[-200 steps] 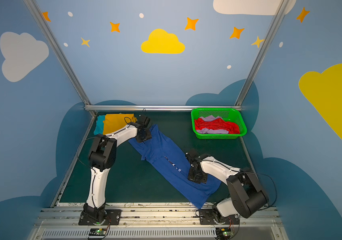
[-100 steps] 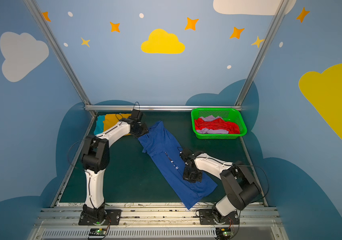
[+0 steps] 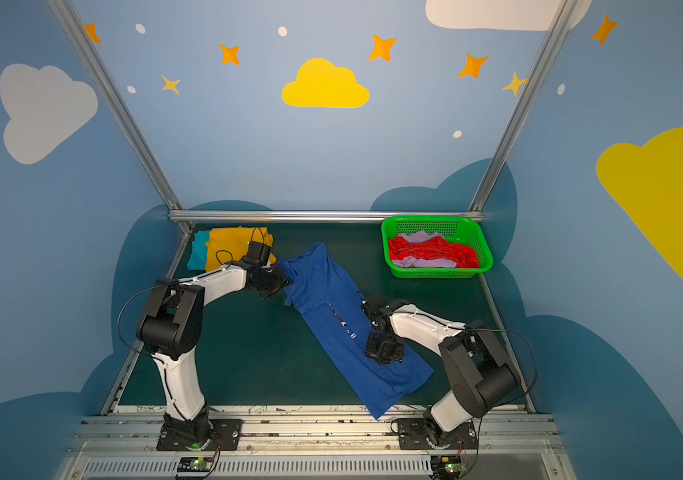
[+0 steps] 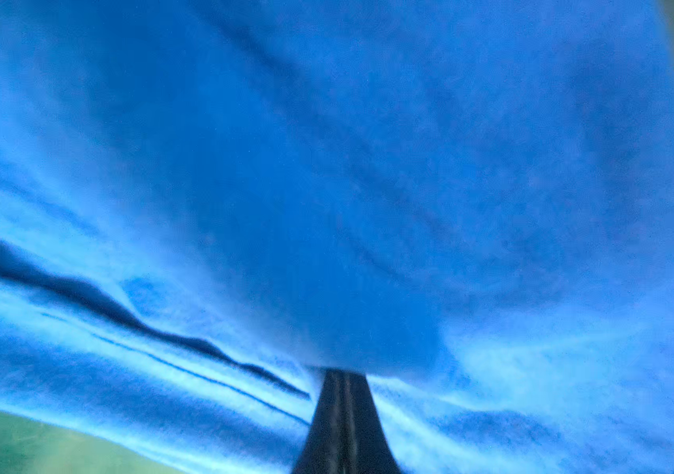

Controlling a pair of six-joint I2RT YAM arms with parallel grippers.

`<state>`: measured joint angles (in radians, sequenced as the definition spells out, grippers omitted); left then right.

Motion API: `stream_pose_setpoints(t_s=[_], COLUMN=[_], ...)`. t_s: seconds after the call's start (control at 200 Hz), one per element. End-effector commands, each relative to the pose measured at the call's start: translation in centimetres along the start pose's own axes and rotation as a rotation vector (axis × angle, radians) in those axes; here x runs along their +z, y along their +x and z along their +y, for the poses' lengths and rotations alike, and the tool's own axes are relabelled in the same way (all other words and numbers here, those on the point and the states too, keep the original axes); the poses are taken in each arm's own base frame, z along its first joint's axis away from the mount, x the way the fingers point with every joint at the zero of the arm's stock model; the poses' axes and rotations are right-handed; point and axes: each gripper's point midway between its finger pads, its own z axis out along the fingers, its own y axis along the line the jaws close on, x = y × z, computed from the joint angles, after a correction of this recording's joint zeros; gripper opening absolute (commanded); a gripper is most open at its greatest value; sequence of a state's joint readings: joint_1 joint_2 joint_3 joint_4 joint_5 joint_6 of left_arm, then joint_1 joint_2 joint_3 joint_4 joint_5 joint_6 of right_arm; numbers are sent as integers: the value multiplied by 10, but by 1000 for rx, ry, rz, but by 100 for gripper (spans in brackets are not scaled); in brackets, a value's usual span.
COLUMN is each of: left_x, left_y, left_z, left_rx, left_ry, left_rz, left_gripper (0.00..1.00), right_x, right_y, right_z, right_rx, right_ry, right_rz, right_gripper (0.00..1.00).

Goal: Fold and stack the t-shirts

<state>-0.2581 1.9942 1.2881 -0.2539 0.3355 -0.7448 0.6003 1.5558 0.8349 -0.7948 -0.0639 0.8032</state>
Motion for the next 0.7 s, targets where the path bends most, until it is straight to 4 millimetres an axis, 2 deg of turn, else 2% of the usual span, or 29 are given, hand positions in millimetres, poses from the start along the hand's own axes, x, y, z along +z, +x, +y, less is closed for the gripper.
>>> stream_pose_setpoints(t_s=[0.0,0.185,0.26,0.336,0.386,0.466,0.516,0.596,0.691], left_x=[20,29,29,26,24,17,12,3,-5], left_y=[16,29,33,37,37,38,40,42,49], left_z=[10,13,18,23,26,28,31,37,42], left_rx=[-42,-75,-81,-84,-84,-80,-74,-63,-57], left_ry=[1,32,25,5,-6,-20,-39,-66,-79], left_rz=[67,107,111,112,111,112,108,99,105], left_gripper=[53,36,24,22,26,46,53,55,54], right_x=[-4,-2,-1,1,1,1,2,2,1], right_y=[-3,-5,-6,-5,-6,-6,-6,-6,-7], right_z=[-2,-2,-2,-3,-3,-3,-4,-3,-2], right_rx=[2,5,7,7,8,6,7,4,-3], right_ry=[5,20,24,30,30,33,35,31,27], right_rz=[-2,6,9,15,14,13,13,11,11], right_gripper=[0,0,0,0,0,0,0,0,0])
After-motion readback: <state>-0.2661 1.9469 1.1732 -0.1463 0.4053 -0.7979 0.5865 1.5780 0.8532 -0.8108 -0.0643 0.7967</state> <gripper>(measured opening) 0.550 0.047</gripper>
